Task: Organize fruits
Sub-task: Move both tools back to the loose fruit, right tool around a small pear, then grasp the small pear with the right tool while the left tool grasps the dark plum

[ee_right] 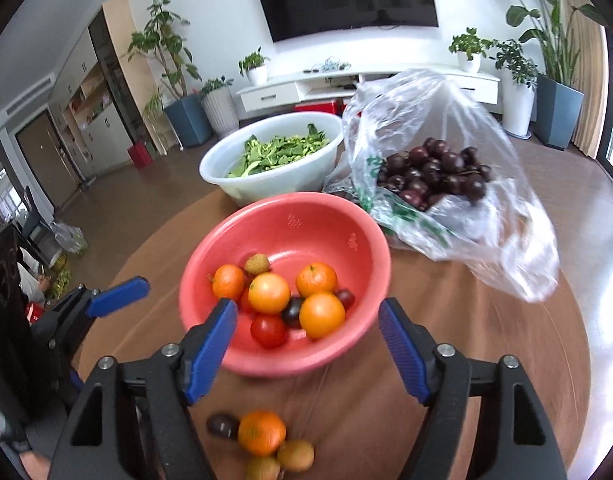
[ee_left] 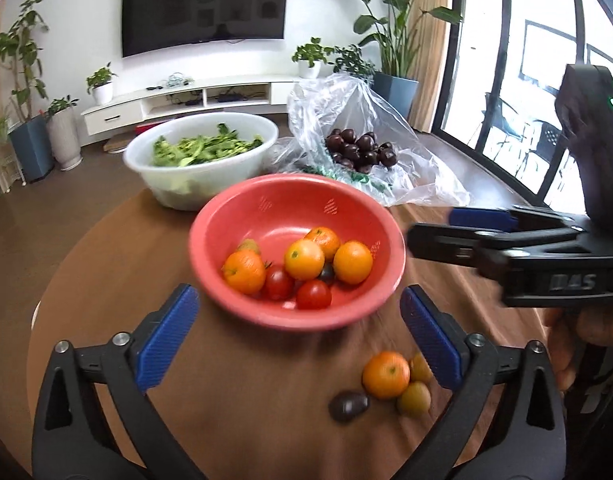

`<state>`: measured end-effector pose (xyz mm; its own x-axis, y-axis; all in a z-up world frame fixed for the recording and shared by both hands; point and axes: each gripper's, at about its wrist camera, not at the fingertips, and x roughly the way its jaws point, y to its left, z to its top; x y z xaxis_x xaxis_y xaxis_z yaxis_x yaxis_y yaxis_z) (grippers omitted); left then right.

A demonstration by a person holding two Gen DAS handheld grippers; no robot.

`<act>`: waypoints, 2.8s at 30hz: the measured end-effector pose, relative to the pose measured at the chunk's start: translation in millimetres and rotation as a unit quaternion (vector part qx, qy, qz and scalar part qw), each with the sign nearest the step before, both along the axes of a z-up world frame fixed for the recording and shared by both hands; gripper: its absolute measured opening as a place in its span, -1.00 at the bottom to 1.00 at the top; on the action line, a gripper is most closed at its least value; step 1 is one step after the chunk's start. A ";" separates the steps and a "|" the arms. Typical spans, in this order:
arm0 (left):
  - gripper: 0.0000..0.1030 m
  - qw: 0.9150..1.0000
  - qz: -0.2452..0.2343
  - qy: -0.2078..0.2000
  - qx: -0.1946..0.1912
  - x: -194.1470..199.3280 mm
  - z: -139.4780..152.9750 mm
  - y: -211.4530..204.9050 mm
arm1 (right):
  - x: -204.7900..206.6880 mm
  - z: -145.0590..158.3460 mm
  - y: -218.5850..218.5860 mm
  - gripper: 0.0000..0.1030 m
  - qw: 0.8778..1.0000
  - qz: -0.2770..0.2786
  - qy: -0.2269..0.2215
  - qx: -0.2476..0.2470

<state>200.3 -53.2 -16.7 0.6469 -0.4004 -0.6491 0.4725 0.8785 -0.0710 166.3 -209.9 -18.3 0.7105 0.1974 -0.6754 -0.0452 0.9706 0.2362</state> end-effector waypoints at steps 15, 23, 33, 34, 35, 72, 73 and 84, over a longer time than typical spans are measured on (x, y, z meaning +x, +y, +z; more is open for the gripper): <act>0.99 0.999 0.021 0.025 0.012 -105.8 -30.1 47.3 | -81.4 -68.3 34.7 0.15 0.997 -0.026 0.066 0.000; 0.99 0.999 0.029 0.033 0.010 -108.3 -33.1 54.9 | -70.3 -78.5 55.3 -0.04 0.996 -0.017 0.088 -0.011; 0.99 0.999 0.027 0.037 0.009 -106.8 -36.7 55.0 | -58.3 -83.9 65.1 -0.14 0.994 -0.031 0.100 -0.038; 0.99 0.999 0.027 0.037 0.009 -106.9 -36.9 54.9 | -58.0 -83.8 66.0 -0.17 0.994 -0.032 0.099 -0.041; 0.99 0.999 0.027 0.037 0.009 -106.7 -37.3 54.8 | -57.9 -84.0 66.8 -0.19 0.994 -0.033 0.098 -0.047; 0.12 0.968 -0.205 0.096 0.113 -18.7 -84.2 -27.2 | -94.2 -71.2 12.8 -0.39 0.995 -0.045 0.079 0.038; -0.02 0.967 -0.209 0.094 0.113 -19.3 -84.2 -27.6 | -94.3 -71.4 12.5 -0.39 0.995 -0.046 0.079 0.038; -0.51 0.966 -0.220 0.083 0.112 -28.2 -81.8 -25.5 | -94.4 -72.3 13.5 -0.39 0.995 -0.045 0.080 0.037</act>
